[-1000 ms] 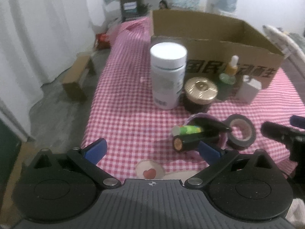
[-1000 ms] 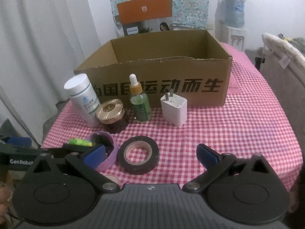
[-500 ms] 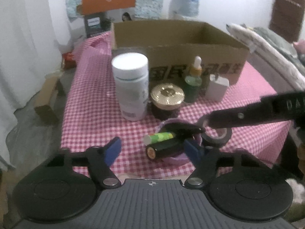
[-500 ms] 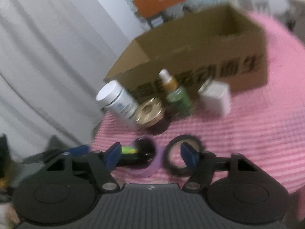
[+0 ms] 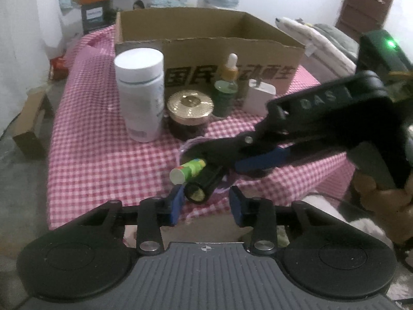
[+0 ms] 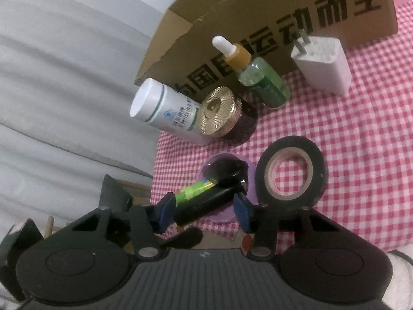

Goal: Organize rigid objects
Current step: 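Reach the right gripper into the purple cup and grasp the black battery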

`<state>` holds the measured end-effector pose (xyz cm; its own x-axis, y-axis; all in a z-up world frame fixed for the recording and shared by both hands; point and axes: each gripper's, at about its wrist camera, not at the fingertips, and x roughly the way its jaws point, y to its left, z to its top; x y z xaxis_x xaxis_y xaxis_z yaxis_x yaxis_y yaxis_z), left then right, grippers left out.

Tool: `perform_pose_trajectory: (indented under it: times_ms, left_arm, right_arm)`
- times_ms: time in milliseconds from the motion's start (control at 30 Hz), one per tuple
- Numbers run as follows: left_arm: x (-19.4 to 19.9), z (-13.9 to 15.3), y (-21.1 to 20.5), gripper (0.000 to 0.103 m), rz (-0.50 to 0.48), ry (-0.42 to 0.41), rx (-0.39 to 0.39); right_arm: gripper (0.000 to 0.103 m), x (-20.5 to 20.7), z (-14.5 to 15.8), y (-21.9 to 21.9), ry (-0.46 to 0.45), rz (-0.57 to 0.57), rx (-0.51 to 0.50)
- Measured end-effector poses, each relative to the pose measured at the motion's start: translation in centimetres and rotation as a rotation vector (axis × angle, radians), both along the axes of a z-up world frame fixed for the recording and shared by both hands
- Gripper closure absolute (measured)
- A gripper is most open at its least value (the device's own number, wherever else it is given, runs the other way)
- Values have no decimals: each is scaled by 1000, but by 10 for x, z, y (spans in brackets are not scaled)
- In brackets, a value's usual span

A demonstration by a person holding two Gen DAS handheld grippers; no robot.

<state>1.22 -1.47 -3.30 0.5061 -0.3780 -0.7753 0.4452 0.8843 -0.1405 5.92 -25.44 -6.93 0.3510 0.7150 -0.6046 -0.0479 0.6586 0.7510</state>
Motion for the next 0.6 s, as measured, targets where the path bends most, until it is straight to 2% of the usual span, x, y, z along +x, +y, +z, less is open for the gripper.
perform_pose_trajectory:
  times_ms: [67,167,267,400,600]
  left_arm:
    - [2,-3,-2,76,-13,24,-14]
    - [7,-7,-6,80,-28,51,-16]
    - [9,-7,-9,80,-34,43,10]
    - [19,-6,-11,80,-23,71,35]
    - [28,-6,-10,80,-8,93,55]
  right_arm:
    - [56,3,-1,-1,17,5,-9]
    - [59,9,1,1,51,16,-35]
    - [60,16,6,6,64,38,-74]
    - [60,27,8,16,94,81,-121]
    - [63,41,0,27,156,108,-120]
